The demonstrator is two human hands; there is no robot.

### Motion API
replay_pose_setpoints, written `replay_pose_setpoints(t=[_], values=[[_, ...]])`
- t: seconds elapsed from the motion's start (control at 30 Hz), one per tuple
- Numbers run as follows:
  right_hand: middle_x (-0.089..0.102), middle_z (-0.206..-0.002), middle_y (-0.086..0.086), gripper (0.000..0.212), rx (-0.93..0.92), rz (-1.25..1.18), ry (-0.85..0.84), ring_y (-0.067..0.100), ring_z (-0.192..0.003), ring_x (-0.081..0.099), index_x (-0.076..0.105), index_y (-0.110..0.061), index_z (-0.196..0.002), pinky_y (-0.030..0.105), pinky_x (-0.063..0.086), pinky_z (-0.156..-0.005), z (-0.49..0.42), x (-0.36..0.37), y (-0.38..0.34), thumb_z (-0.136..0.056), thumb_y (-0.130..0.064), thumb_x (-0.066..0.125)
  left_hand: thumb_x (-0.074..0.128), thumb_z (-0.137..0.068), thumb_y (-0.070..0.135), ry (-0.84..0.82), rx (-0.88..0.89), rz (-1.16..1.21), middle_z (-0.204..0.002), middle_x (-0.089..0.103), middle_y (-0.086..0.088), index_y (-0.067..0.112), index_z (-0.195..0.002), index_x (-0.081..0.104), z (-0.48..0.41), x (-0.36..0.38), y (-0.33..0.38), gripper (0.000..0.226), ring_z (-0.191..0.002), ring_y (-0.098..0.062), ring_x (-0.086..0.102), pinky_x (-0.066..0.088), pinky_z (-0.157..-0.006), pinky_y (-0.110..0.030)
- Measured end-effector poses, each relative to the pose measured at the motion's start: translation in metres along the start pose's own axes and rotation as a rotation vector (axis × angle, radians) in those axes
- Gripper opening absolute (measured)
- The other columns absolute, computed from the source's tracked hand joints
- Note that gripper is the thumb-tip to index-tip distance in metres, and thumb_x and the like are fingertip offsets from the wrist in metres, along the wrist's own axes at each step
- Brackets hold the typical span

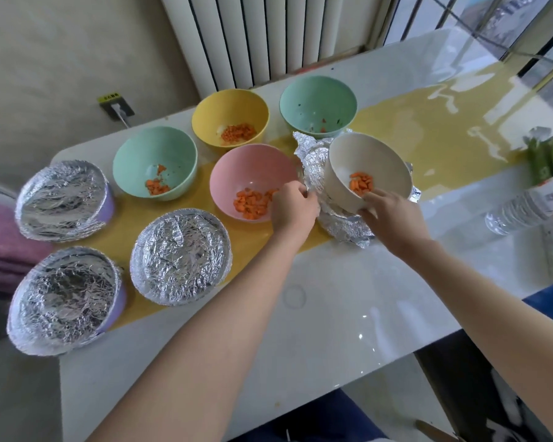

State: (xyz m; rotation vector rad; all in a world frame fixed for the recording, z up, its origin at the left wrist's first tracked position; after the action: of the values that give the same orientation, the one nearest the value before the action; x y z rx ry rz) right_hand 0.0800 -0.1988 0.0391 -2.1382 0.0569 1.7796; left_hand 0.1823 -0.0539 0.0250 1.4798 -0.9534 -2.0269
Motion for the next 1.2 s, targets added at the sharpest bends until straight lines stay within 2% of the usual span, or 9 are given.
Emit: replay_pose_setpoints(t=[0.23,0.4,0.53,0.67,0.77,0.83,0.93,1.07,1.2], values=[[0.06,-0.079,0.017,0.006,0.091,-0.154,0.095,0.039,-0.076,0.055,0.058,0.001,-0.078,0.05,0.045,-0.083,-0.004,-0.005,0.012,-0.081,0.006,0.061,0.052,-0.088,0.009,0.159,0.277,0.19,-0.062,0.054,-0.003,0.004,-0.073,0.053,0.007,-0.02,0.04,0.016,-0.059,-0.019,0.045,0.029,-0.055,-0.026],[0.059,-0.088,0.02,0.007,0.178,-0.169,0.083,0.039,-0.082,0.053,0.054,0.003,-0.077,0.037,0.036,-0.067,-0.01,0.001,0.022,-0.082,0.002,0.06,0.048,-0.092,0.009,0.319,0.461,0.201,-0.066,0.048,-0.004,0.004,-0.078,0.049,0.014,-0.051,0.058,0.014,-0.058,-0.018,0.039,0.023,-0.055,-0.02],[0.062,-0.092,0.018,0.008,0.189,-0.117,0.002,0.038,-0.089,0.053,0.061,0.002,-0.088,0.039,0.04,-0.07,-0.012,0.012,0.02,-0.083,-0.001,0.056,0.045,-0.094,0.012,0.391,0.525,0.214,-0.067,0.048,-0.003,0.004,-0.083,0.047,0.019,-0.073,0.058,0.014,-0.059,-0.017,0.042,0.029,-0.053,-0.025],[0.063,-0.1,0.015,0.013,0.222,-0.025,-0.132,0.035,-0.094,0.055,0.061,-0.003,-0.096,0.038,0.04,-0.067,-0.009,0.019,0.014,-0.087,-0.01,0.056,0.046,-0.095,0.009,0.477,0.525,0.206,-0.064,0.044,0.006,0.006,-0.083,0.048,0.026,-0.093,0.051,0.012,-0.058,-0.004,0.042,0.03,-0.052,-0.012],[0.056,-0.123,0.012,0.035,0.159,-0.056,-0.179,0.033,-0.113,0.049,0.054,-0.007,-0.122,0.039,0.038,-0.087,-0.011,0.017,-0.003,-0.089,-0.019,0.058,0.045,-0.096,0.012,0.486,0.526,0.238,-0.067,0.04,0.015,0.008,-0.084,0.047,0.027,-0.104,0.041,0.012,-0.058,-0.002,0.041,0.03,-0.055,-0.011],[0.046,-0.135,0.013,0.059,0.062,-0.121,-0.165,0.033,-0.124,0.041,0.04,-0.006,-0.135,0.039,0.03,-0.104,-0.012,0.011,-0.026,-0.086,-0.029,0.063,0.044,-0.096,0.016,0.519,0.505,0.234,-0.067,0.041,0.017,0.01,-0.083,0.047,0.027,-0.112,0.033,0.014,-0.059,-0.006,0.039,0.034,-0.056,-0.024],[0.039,-0.142,0.014,0.082,-0.124,-0.172,-0.132,0.031,-0.131,0.036,0.031,-0.005,-0.142,0.041,0.027,-0.11,-0.009,0.0,-0.074,-0.081,-0.046,0.066,0.044,-0.096,0.016,0.541,0.47,0.258,-0.067,0.041,0.016,0.007,-0.084,0.047,0.033,-0.12,0.028,0.014,-0.058,-0.004,0.039,0.031,-0.055,-0.02],[0.048,-0.134,0.016,0.081,-0.241,-0.218,-0.035,0.033,-0.124,0.047,0.039,-0.002,-0.136,0.042,0.039,-0.103,-0.008,0.0,-0.127,-0.077,-0.05,0.065,0.044,-0.096,0.015,0.518,0.427,0.324,-0.07,0.044,0.014,0.007,-0.086,0.048,0.043,-0.126,0.028,0.013,-0.061,-0.002,0.041,0.033,-0.057,-0.015],[0.062,-0.101,0.011,0.032,-0.229,-0.314,0.142,0.031,-0.089,0.064,0.056,-0.005,-0.107,0.035,0.051,-0.064,-0.021,-0.012,-0.141,-0.084,-0.026,0.064,0.046,-0.095,0.015,0.471,0.394,0.384,-0.071,0.047,0.011,0.011,-0.085,0.047,0.049,-0.133,0.027,0.011,-0.062,-0.004,0.041,0.038,-0.06,-0.021]])
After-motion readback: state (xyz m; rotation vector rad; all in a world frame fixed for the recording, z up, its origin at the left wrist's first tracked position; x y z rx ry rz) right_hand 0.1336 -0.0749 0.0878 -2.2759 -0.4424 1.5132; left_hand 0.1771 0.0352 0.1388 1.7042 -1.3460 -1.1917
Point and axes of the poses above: each hand's wrist, its own z-axis away from the middle knuckle, its own x-axis out of the palm, y = z × x, the point moved 6 cm from there along -z, towards the middle knuckle
